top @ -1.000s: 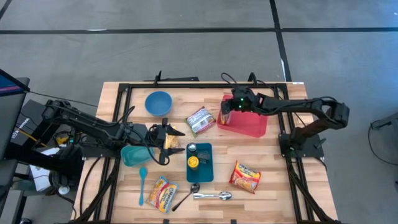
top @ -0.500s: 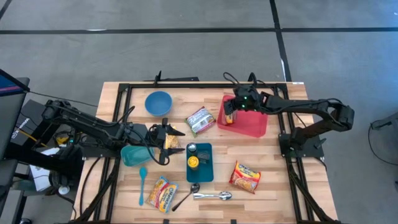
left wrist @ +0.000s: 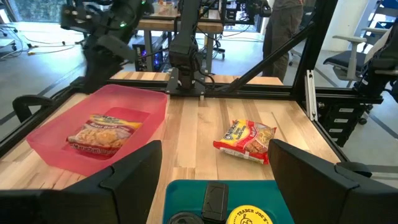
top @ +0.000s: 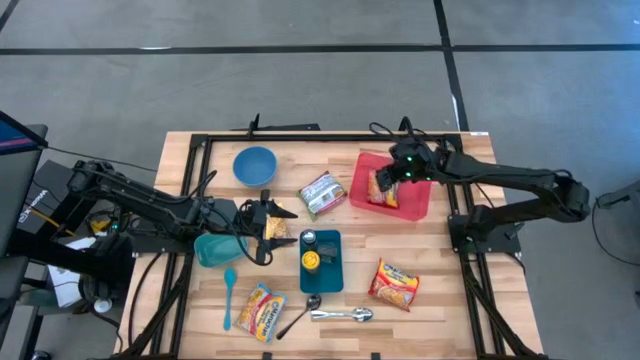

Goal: Pick & Place Food Item
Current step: Put the red noodle pack into the red bin

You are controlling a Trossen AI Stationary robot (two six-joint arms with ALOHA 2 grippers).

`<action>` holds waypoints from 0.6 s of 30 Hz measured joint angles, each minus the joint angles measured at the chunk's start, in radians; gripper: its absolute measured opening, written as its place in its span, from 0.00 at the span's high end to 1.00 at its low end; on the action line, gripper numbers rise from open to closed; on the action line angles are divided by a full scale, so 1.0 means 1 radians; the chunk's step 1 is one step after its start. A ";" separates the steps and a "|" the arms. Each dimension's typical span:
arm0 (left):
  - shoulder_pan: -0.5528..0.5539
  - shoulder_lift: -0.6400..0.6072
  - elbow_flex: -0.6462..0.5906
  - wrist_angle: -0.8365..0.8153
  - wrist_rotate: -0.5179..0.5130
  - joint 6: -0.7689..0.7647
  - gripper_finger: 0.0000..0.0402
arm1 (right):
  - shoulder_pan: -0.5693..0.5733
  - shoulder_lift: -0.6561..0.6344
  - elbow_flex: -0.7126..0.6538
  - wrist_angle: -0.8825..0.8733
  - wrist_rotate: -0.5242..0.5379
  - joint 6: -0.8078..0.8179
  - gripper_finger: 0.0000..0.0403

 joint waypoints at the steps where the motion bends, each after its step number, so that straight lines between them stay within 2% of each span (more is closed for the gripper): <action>1: 0.000 0.000 0.000 0.000 0.000 0.000 0.28 | 0.000 -0.015 0.000 -0.042 0.000 0.000 0.70; 5: 0.000 0.000 0.000 0.000 0.000 0.000 0.28 | -0.001 -0.060 0.000 -0.178 0.001 0.000 0.70; 12: 0.000 0.000 0.000 0.000 0.000 0.000 0.28 | 0.022 -0.069 0.000 -0.294 -0.004 0.001 0.70; 18: 0.000 0.000 0.000 0.000 0.000 0.000 0.28 | 0.096 -0.069 0.000 -0.343 -0.093 0.041 0.70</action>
